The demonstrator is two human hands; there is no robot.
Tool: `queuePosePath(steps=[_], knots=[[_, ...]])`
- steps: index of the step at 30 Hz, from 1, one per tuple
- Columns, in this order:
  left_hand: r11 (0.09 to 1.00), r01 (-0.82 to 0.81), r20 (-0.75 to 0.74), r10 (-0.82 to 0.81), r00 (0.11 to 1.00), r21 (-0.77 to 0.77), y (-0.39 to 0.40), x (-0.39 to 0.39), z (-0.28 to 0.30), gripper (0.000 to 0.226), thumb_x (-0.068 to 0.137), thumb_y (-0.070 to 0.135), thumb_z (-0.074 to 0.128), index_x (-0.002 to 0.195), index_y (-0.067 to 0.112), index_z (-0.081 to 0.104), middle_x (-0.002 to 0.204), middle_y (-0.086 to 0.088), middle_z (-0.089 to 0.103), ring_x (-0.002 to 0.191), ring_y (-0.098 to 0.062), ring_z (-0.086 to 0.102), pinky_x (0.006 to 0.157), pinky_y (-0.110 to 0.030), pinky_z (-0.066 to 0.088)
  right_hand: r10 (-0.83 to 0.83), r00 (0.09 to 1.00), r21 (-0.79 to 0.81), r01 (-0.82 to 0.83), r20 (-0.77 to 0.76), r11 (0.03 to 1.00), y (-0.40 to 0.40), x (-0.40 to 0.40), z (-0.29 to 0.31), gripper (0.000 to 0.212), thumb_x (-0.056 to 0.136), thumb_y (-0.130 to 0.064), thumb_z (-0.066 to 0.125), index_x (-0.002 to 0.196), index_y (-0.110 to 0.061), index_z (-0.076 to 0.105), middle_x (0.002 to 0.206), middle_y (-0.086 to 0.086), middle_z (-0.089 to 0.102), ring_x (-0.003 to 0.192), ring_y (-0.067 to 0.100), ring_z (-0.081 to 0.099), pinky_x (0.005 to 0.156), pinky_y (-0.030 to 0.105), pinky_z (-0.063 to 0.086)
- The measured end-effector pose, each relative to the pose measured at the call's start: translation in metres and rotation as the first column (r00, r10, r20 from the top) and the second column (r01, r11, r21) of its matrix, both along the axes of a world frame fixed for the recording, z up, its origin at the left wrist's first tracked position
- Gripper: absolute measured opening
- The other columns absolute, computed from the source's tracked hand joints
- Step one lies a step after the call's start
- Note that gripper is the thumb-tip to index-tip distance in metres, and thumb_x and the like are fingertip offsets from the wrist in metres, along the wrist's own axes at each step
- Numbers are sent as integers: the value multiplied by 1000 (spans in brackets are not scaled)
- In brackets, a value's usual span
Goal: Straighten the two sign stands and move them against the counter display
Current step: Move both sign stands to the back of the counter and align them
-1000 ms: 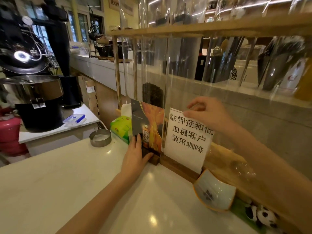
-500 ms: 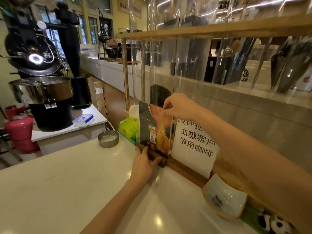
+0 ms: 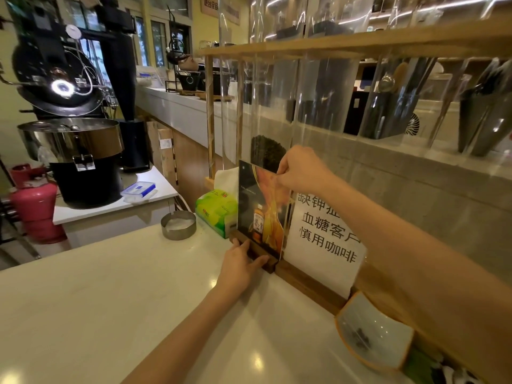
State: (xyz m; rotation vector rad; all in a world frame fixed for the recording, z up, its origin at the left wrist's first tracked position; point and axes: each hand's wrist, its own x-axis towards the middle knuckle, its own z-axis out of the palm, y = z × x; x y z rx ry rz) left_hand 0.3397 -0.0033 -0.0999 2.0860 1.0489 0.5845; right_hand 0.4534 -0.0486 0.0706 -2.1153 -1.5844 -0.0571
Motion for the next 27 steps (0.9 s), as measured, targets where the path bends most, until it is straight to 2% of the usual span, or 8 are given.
queuePosePath(steps=[6,12,15,21,27], knots=[[1000,9,-23,-9,1000,-4,0,4,8,46,87,29,56,125,5,49,128,-15,52,116,-27,50,91,-28,42,-48,999,9,48,1,999,4,3,0,21,80,-11,64,89,7,71,94,25,72,86,33,68,78,46,57],[999,32,-63,-30,998,18,-3,10,8,53,87,29,56,133,7,41,142,-16,41,129,-27,41,102,-30,36,-79,997,0,79,-11,997,7,7,-1,14,80,-10,65,90,-1,69,92,13,70,79,21,65,70,31,56],[998,49,-54,-47,997,37,-4,13,9,54,87,28,55,134,8,39,142,-15,40,129,-26,41,101,-27,36,-87,996,17,87,-33,996,3,9,1,16,80,-8,64,92,2,69,96,17,70,79,23,64,73,34,56],[997,63,-67,-59,996,48,-1,14,9,52,88,28,55,133,7,41,140,-17,42,127,-27,43,97,-27,36,-94,995,18,95,-43,995,0,7,3,25,81,-14,65,94,6,68,100,20,69,91,30,67,82,42,57],[995,88,-103,-82,991,55,5,16,8,57,85,32,57,134,9,41,132,-14,50,114,-26,51,95,-33,42,-95,995,29,96,-23,995,3,13,0,19,81,-11,65,93,4,68,97,19,69,88,28,67,78,38,58]])
